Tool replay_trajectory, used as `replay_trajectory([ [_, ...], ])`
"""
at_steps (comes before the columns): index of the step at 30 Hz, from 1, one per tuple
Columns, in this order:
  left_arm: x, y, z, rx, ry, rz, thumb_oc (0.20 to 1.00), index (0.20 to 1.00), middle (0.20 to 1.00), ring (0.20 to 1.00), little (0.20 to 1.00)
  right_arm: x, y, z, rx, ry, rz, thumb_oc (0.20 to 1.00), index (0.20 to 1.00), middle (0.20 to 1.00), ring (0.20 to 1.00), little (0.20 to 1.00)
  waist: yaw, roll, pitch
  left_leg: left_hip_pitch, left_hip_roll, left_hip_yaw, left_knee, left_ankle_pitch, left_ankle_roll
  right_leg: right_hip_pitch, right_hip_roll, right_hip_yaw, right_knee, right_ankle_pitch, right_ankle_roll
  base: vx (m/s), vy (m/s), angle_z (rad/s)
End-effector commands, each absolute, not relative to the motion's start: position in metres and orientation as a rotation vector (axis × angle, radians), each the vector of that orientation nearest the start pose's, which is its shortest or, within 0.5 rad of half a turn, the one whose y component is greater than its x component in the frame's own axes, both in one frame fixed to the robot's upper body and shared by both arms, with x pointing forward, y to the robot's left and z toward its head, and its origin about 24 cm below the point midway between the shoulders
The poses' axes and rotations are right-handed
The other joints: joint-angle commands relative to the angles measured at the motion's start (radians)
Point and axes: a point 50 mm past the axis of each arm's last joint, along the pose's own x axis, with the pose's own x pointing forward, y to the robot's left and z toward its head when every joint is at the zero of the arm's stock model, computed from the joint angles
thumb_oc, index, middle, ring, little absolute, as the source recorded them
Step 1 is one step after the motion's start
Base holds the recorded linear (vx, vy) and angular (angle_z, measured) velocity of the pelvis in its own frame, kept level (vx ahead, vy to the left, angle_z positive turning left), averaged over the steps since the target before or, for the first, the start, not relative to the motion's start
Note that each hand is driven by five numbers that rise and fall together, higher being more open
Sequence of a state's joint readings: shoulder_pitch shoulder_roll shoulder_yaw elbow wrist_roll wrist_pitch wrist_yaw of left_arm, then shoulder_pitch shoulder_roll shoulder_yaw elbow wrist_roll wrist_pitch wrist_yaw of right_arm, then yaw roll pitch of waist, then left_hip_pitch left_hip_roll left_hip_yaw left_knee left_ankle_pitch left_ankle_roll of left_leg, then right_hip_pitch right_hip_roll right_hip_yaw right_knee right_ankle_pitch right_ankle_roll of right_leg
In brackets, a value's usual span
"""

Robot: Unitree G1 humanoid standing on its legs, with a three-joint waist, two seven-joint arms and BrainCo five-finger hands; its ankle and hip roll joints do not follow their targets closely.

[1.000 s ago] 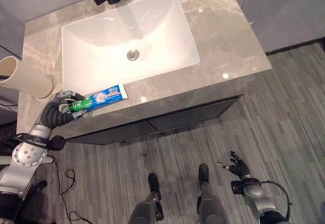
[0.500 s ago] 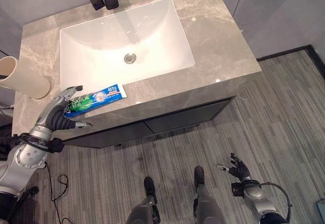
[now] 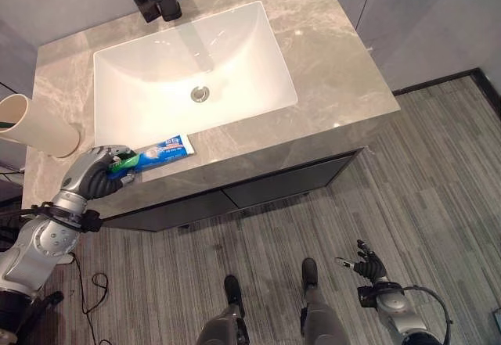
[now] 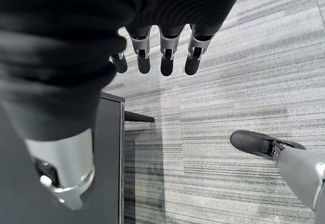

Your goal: Put brush and paste in cup on sink, flatten towel.

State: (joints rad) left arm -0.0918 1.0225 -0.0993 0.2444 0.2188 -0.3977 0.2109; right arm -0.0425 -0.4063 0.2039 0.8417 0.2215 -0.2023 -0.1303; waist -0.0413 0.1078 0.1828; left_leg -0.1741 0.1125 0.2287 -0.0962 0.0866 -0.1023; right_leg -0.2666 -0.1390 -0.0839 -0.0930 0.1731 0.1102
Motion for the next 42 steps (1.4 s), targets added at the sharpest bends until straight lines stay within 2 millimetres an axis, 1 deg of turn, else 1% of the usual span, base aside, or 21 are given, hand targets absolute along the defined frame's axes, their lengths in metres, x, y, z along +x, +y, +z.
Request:
replay_trajectory([
  [1, 0.257, 0.295, 0.091, 1.312, -0.164, -0.183, 0.2, 0.2, 0.2, 0.2, 0.2, 0.202, -0.269, -0.076, -0.284, 0.509, -0.233, 1.0, 1.0, 1.0, 1.0, 1.0, -0.029, 0.001, 0.012, 0.055, 0.028, -0.008, 0.009, -0.012, -0.036, 0.048, -0.068, -0.001, 0.006, -0.016, 0.115, 0.0, 0.0, 0.0],
  [3, 0.258, 0.294, 0.089, 1.321, -0.165, -0.187, 0.2, 0.2, 0.2, 0.2, 0.2, 0.197, -0.271, -0.079, -0.272, 0.528, -0.255, 1.0, 1.0, 1.0, 1.0, 1.0, -0.03, -0.001, 0.008, 0.062, 0.03, -0.011, 0.009, -0.013, -0.037, 0.06, -0.068, -0.006, 0.006, -0.02, 0.114, 0.0, -0.001, 0.02],
  [5, 0.259, 0.292, 0.087, 1.359, -0.179, -0.19, 0.2, 0.2, 0.2, 0.2, 0.2, 0.179, -0.281, -0.093, -0.218, 0.612, -0.351, 1.0, 1.0, 1.0, 1.0, 1.0, -0.03, -0.008, -0.019, 0.085, 0.035, -0.022, 0.009, -0.016, -0.038, 0.097, -0.066, -0.026, 0.006, -0.032, 0.11, 0.03, -0.013, 0.05],
  [9, 0.259, 0.291, 0.092, 1.398, -0.214, -0.18, 0.2, 0.2, 0.2, 0.2, 0.2, 0.158, -0.295, -0.104, -0.109, 0.675, -0.51, 1.0, 1.0, 1.0, 1.0, 1.0, -0.028, -0.02, -0.044, 0.115, 0.042, -0.033, 0.009, -0.021, -0.04, 0.143, -0.061, -0.047, 0.006, -0.046, 0.106, 0.03, -0.014, 0.13],
  [10, 0.259, 0.292, 0.1, 1.411, -0.249, -0.15, 0.2, 0.2, 0.2, 0.2, 0.2, 0.146, -0.31, -0.105, -0.021, 0.682, -0.66, 1.0, 1.0, 1.0, 1.0, 1.0, -0.026, -0.03, -0.064, 0.129, 0.046, -0.042, 0.009, -0.025, -0.041, 0.166, -0.056, -0.058, 0.006, -0.056, 0.103, 0.04, -0.009, 0.18],
  [11, 0.259, 0.292, 0.101, 1.412, -0.249, -0.15, 0.2, 0.2, 0.2, 0.2, 0.2, 0.146, -0.31, -0.105, -0.02, 0.682, -0.66, 1.0, 1.0, 1.0, 1.0, 1.0, -0.027, -0.03, -0.062, 0.13, 0.046, -0.043, 0.009, -0.025, -0.041, 0.169, -0.056, -0.059, 0.006, -0.057, 0.103, 0.07, -0.011, 0.15],
  [12, 0.26, 0.293, 0.112, 1.405, -0.303, -0.093, 0.2, 0.2, 0.2, 0.2, 0.2, 0.134, -0.329, -0.1, 0.097, 0.636, -0.848, 1.0, 1.0, 1.0, 1.0, 1.0, -0.026, -0.044, -0.081, 0.15, 0.052, -0.055, 0.009, -0.036, -0.043, 0.201, -0.05, -0.073, 0.006, -0.073, 0.101, 0.05, -0.019, 0.03],
  [13, 0.259, 0.293, 0.116, 1.401, -0.317, -0.077, 0.2, 0.2, 0.2, 0.2, 0.2, 0.129, -0.333, -0.1, 0.113, 0.635, -0.881, 1.0, 1.0, 1.0, 1.0, 1.0, -0.026, -0.05, -0.092, 0.149, 0.053, -0.059, 0.009, -0.033, -0.043, 0.205, -0.048, -0.078, 0.006, -0.073, 0.098, 0.06, -0.019, 0.18],
  [17, 0.26, 0.294, 0.139, 1.394, -0.423, 0.022, 0.2, 0.2, 0.2, 0.2, 0.2, 0.137, -0.365, -0.068, 0.121, 0.44, -1.002, 1.0, 1.0, 1.0, 1.0, 1.0, -0.037, -0.079, -0.125, 0.174, 0.06, -0.071, 0.009, -0.041, -0.043, 0.244, -0.036, -0.091, 0.006, -0.088, 0.09, 0.04, 0.002, 0.16],
  [18, 0.26, 0.293, 0.146, 1.387, -0.46, 0.054, 0.2, 0.2, 0.2, 0.2, 0.2, 0.146, -0.374, -0.05, 0.104, 0.339, -1.017, 1.0, 1.0, 1.0, 1.0, 1.0, -0.043, -0.086, -0.132, 0.187, 0.062, -0.072, 0.009, -0.05, -0.043, 0.259, -0.034, -0.093, 0.006, -0.095, 0.09, 0.04, 0.015, 0.15],
  [22, 0.259, 0.29, 0.166, 1.322, -0.577, 0.176, 0.2, 0.2, 0.2, 0.2, 0.2, 0.178, -0.381, 0.012, -0.037, 0.052, -0.955, 1.0, 1.0, 1.0, 1.0, 1.0, -0.054, -0.113, -0.164, 0.209, 0.06, -0.07, 0.009, -0.061, -0.034, 0.281, -0.033, -0.091, 0.008, -0.094, 0.089, 0.05, 0.039, 0.04],
  [24, 0.259, 0.284, 0.178, 1.28, -0.652, 0.238, 0.2, 0.2, 0.2, 0.2, 0.2, 0.199, -0.372, 0.053, -0.11, -0.129, -0.857, 1.0, 1.0, 1.0, 1.0, 1.0, -0.058, -0.123, -0.173, 0.232, 0.058, -0.061, 0.009, -0.079, -0.028, 0.293, -0.035, -0.082, 0.012, -0.102, 0.091, 0.03, 0.055, 0.0],
  [28, 0.261, 0.267, 0.201, 1.172, -0.806, 0.326, 0.2, 0.2, 0.2, 0.2, 0.2, 0.234, -0.337, 0.107, -0.156, -0.344, -0.608, 1.0, 1.0, 1.0, 1.0, 1.0, -0.058, -0.146, -0.195, 0.259, 0.048, -0.039, 0.009, -0.09, -0.014, 0.295, -0.041, -0.057, 0.012, -0.095, 0.091, 0.01, 0.064, -0.1],
  [31, 0.269, 0.241, 0.231, 1.022, -0.976, 0.364, 0.2, 0.2, 0.2, 0.2, 0.2, 0.277, -0.273, 0.16, -0.261, -0.486, -0.172, 1.0, 1.0, 1.0, 1.0, 1.0, -0.051, -0.17, -0.208, 0.286, 0.037, -0.011, 0.009, -0.107, -0.003, 0.297, -0.047, -0.027, 0.015, -0.093, 0.095, -0.02, 0.075, -0.28],
  [33, 0.27, 0.231, 0.238, 0.994, -1.023, 0.34, 0.2, 0.2, 0.2, 0.2, 0.2, 0.283, -0.263, 0.166, -0.237, -0.496, -0.109, 1.0, 1.0, 1.0, 1.0, 1.0, -0.05, -0.175, -0.211, 0.283, 0.034, -0.006, 0.009, -0.103, -0.001, 0.29, -0.05, -0.022, 0.016, -0.085, 0.095, -0.03, 0.026, -0.22],
  [36, 0.275, 0.199, 0.255, 0.916, -1.139, 0.254, 0.2, 0.2, 0.2, 0.2, 0.2, 0.304, -0.211, 0.179, -0.077, -0.508, 0.192, 1.0, 1.0, 1.0, 1.0, 1.0, -0.04, -0.189, -0.215, 0.293, 0.027, -0.001, 0.009, -0.111, 0.005, 0.292, -0.057, -0.017, 0.023, -0.084, 0.103, -0.02, 0.036, -0.15],
  [37, 0.276, 0.2, 0.256, 0.916, -1.141, 0.256, 0.2, 0.2, 0.2, 0.2, 0.2, 0.305, -0.211, 0.18, -0.075, -0.511, 0.193, 1.0, 1.0, 1.0, 1.0, 1.0, -0.041, -0.19, -0.213, 0.29, 0.026, 0.0, 0.009, -0.107, 0.005, 0.288, -0.057, -0.016, 0.023, -0.08, 0.102, -0.02, 0.035, -0.11],
  [38, 0.278, 0.194, 0.256, 0.906, -1.144, 0.227, 0.2, 0.2, 0.2, 0.2, 0.2, 0.309, -0.195, 0.183, -0.059, -0.508, 0.261, 1.0, 1.0, 1.0, 1.0, 1.0, -0.037, -0.193, -0.216, 0.291, 0.024, 0.0, 0.009, -0.107, 0.007, 0.286, -0.06, -0.013, 0.025, -0.077, 0.103, -0.04, 0.061, -0.01],
  [39, 0.278, 0.185, 0.26, 0.894, -1.159, 0.174, 0.2, 0.2, 0.2, 0.2, 0.2, 0.314, -0.163, 0.199, -0.057, -0.549, 0.395, 1.0, 1.0, 1.0, 1.0, 1.0, -0.03, -0.197, -0.213, 0.293, 0.016, 0.002, 0.009, -0.111, 0.013, 0.282, -0.066, -0.007, 0.029, -0.073, 0.106, -0.03, 0.065, 0.0],
  [40, 0.278, 0.185, 0.26, 0.895, -1.16, 0.177, 0.2, 0.2, 0.2, 0.2, 0.2, 0.314, -0.163, 0.2, -0.057, -0.551, 0.397, 1.0, 1.0, 1.0, 1.0, 1.0, -0.031, -0.196, -0.21, 0.294, 0.016, 0.003, 0.009, -0.111, 0.013, 0.282, -0.067, -0.006, 0.03, -0.074, 0.106, -0.02, 0.077, 0.01],
  [42, 0.279, 0.175, 0.261, 0.867, -1.171, 0.129, 0.2, 0.2, 0.2, 0.2, 0.2, 0.317, -0.133, 0.208, 0.058, -0.578, 0.486, 1.0, 1.0, 1.0, 1.0, 1.0, -0.021, -0.199, -0.207, 0.296, 0.008, 0.001, 0.009, -0.114, 0.021, 0.281, -0.074, -0.004, 0.036, -0.072, 0.11, -0.01, 0.068, -0.05],
])
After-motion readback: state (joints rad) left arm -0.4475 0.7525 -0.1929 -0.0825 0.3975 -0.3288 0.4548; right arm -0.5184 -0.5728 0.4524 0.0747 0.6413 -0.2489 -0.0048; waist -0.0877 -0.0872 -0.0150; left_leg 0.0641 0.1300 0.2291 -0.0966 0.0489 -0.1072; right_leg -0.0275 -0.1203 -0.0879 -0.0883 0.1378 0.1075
